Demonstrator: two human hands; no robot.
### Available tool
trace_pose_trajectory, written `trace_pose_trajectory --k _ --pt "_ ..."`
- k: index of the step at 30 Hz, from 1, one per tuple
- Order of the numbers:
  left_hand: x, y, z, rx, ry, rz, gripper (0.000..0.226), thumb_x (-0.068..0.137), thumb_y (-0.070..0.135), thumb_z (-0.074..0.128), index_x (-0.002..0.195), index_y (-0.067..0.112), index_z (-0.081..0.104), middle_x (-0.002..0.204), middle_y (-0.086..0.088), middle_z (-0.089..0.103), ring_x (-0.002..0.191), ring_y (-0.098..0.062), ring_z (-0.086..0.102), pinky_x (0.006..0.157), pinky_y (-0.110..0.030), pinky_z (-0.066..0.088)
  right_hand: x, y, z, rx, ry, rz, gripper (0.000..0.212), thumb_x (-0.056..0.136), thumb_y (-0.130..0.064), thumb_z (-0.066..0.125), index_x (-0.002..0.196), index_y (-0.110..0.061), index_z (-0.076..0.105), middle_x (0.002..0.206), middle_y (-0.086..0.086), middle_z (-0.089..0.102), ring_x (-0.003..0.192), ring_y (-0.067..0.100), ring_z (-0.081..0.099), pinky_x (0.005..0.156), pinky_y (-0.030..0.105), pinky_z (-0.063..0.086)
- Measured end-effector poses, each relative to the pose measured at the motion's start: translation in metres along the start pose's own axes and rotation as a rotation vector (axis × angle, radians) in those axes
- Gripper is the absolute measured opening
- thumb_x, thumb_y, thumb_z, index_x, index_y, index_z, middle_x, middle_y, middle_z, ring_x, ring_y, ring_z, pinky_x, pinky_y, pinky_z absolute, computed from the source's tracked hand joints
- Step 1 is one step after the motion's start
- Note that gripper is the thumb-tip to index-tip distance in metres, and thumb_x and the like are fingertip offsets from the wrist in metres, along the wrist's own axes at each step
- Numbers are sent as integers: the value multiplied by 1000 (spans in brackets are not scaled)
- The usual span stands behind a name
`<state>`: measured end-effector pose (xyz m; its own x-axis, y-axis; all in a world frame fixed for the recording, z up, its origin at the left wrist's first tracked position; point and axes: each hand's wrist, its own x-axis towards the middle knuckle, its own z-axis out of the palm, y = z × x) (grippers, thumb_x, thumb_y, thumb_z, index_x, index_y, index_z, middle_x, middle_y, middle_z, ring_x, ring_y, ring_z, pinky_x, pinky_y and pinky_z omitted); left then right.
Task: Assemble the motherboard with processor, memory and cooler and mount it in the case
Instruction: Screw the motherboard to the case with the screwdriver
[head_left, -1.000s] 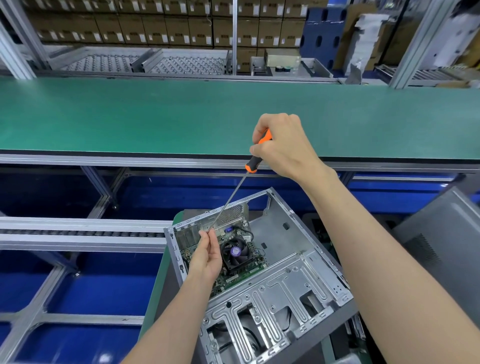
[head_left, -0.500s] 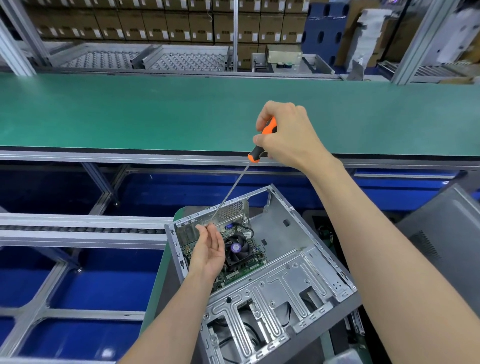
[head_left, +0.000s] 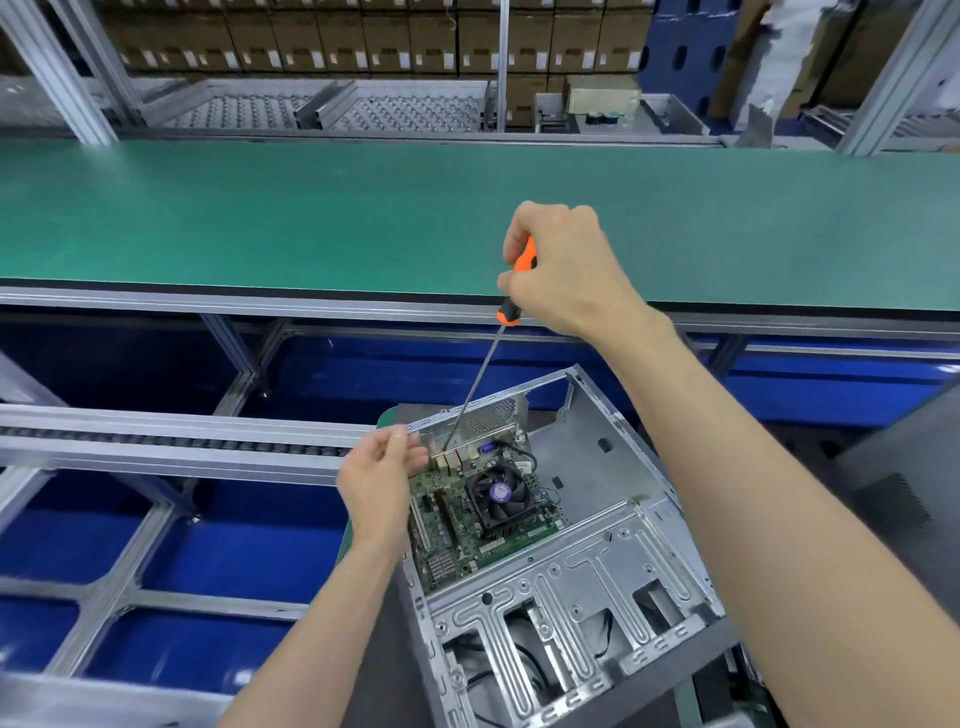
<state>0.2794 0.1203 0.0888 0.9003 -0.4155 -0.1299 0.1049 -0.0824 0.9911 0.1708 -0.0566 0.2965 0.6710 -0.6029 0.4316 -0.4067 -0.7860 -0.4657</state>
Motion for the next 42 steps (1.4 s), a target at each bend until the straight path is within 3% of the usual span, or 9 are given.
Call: trace_pose_trajectory --k 4,7,10,16,21,28,34,38,42 --pt "33 11 -19 354 -276 313 24 94 22 66 110 39 71 109 23 69 100 4 61 80 -17 48 -5 -18 35 -19 -112 -89 13 77 -15 62 90 -15 57 75 -1 55 84 28 50 66 32 35" --pt "53 16 -20 404 -371 385 21 93 17 68 106 33 75 114 22 70 105 7 61 82 -8 47 -8 -32 59 -35 -181 -109 14 81 -17 61 93 -14 54 85 7 60 82 31 54 65 35 41" --pt "64 14 -22 456 -375 360 12 91 16 71 94 25 76 108 18 71 96 4 65 84 -18 49 -13 -42 77 -26 -239 -134 17 83 -15 61 96 -9 53 85 10 58 78 32 55 67 41 50" --pt "72 3 -25 556 -365 360 11 89 15 72 88 26 71 98 12 71 92 6 61 72 -1 39 -20 -42 99 -25 -307 -157 17 87 -13 62 97 -9 48 93 9 55 81 31 52 63 38 42" --pt "72 -5 -25 537 -378 340 6 91 13 70 92 19 71 99 10 71 90 1 63 77 -10 43 -20 -40 108 -19 -310 -157 21 88 -14 63 96 -13 44 92 6 54 80 25 49 55 29 31" --pt "74 -10 -25 532 -352 353 7 90 9 71 91 16 71 95 9 70 86 8 60 71 -1 40 -20 -40 113 -25 -333 -162 20 90 -14 62 100 -12 45 98 8 53 82 27 52 59 30 36" --pt "75 -13 -27 561 -339 380 15 91 10 69 87 25 67 89 14 68 85 5 59 70 -5 39 -19 -41 118 -30 -344 -177 18 90 -14 61 100 -13 45 103 10 56 85 26 52 64 31 39" --pt "76 -18 -29 592 -342 401 12 92 11 67 90 22 67 89 12 68 85 3 59 69 -5 38 -13 -45 120 -75 -374 -252 17 92 -14 59 97 -15 43 105 8 57 88 28 52 71 38 44" --pt "73 -23 -31 565 -304 419 15 91 6 67 90 21 69 92 12 69 89 1 61 75 -8 42 -8 -54 122 -145 -417 -400 18 88 -10 62 93 -17 46 99 2 52 87 24 51 68 34 35"
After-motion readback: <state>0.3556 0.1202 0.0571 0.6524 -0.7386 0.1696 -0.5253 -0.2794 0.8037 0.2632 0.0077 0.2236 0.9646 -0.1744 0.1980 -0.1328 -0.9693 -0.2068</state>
